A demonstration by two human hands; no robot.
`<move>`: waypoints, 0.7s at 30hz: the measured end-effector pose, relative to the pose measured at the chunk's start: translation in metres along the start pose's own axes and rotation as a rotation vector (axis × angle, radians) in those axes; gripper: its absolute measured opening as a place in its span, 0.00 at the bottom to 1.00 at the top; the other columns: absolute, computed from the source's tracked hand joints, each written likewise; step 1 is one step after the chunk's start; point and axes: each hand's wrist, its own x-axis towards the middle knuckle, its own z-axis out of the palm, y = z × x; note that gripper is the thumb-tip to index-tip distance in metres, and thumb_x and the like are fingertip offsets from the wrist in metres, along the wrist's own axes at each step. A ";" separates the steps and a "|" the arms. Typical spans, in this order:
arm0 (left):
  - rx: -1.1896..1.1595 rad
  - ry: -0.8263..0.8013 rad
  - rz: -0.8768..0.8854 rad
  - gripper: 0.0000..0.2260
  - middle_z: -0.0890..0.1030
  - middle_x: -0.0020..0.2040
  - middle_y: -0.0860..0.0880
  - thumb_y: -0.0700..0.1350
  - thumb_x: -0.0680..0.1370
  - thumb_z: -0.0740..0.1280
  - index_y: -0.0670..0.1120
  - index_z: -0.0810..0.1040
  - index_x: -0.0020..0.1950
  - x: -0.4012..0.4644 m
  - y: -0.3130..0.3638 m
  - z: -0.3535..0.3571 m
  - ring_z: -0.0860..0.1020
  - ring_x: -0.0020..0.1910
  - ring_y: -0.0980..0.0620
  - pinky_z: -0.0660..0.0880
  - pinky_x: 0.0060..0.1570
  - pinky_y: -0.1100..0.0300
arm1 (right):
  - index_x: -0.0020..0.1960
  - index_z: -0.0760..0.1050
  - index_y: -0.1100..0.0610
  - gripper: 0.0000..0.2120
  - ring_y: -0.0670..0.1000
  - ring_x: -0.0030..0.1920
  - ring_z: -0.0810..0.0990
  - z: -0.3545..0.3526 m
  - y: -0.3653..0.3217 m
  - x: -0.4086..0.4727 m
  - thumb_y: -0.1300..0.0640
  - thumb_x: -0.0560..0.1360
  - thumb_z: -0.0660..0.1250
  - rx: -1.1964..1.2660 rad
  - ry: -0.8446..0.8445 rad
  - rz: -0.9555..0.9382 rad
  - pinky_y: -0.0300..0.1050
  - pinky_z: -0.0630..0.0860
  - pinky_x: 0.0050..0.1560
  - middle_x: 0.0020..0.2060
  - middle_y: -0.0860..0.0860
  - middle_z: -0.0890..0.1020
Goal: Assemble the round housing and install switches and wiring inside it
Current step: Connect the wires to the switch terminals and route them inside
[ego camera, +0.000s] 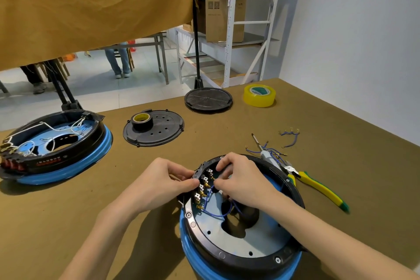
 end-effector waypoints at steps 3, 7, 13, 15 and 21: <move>0.002 0.002 -0.003 0.09 0.86 0.44 0.61 0.57 0.75 0.76 0.56 0.87 0.52 0.000 0.000 0.000 0.85 0.44 0.60 0.77 0.38 0.69 | 0.45 0.81 0.54 0.03 0.41 0.29 0.80 0.000 0.003 0.005 0.61 0.74 0.70 -0.029 0.019 0.001 0.50 0.84 0.42 0.34 0.49 0.85; 0.006 0.009 0.000 0.09 0.87 0.44 0.60 0.56 0.75 0.75 0.55 0.88 0.53 -0.001 0.001 0.000 0.84 0.43 0.61 0.76 0.38 0.70 | 0.41 0.86 0.52 0.08 0.45 0.29 0.81 0.001 0.004 0.008 0.59 0.75 0.70 -0.049 -0.006 -0.002 0.44 0.83 0.34 0.30 0.47 0.84; 0.002 -0.007 0.013 0.08 0.87 0.44 0.61 0.54 0.76 0.75 0.54 0.88 0.53 -0.001 0.001 0.001 0.85 0.44 0.61 0.77 0.37 0.72 | 0.38 0.85 0.54 0.05 0.44 0.28 0.78 0.004 0.000 0.012 0.56 0.73 0.74 -0.068 -0.034 0.019 0.46 0.79 0.35 0.32 0.52 0.85; 0.009 -0.007 0.022 0.07 0.86 0.44 0.61 0.54 0.77 0.75 0.54 0.88 0.53 -0.001 0.001 0.001 0.84 0.44 0.61 0.76 0.37 0.72 | 0.37 0.85 0.53 0.06 0.45 0.32 0.81 0.007 -0.001 0.011 0.57 0.73 0.74 -0.107 0.013 -0.011 0.45 0.79 0.39 0.32 0.49 0.85; 0.023 -0.033 0.035 0.07 0.87 0.45 0.59 0.54 0.77 0.74 0.54 0.88 0.51 0.001 -0.001 -0.002 0.84 0.46 0.59 0.82 0.46 0.61 | 0.39 0.86 0.55 0.05 0.42 0.32 0.78 0.007 -0.004 0.011 0.58 0.74 0.74 -0.098 0.009 -0.068 0.42 0.77 0.39 0.33 0.49 0.85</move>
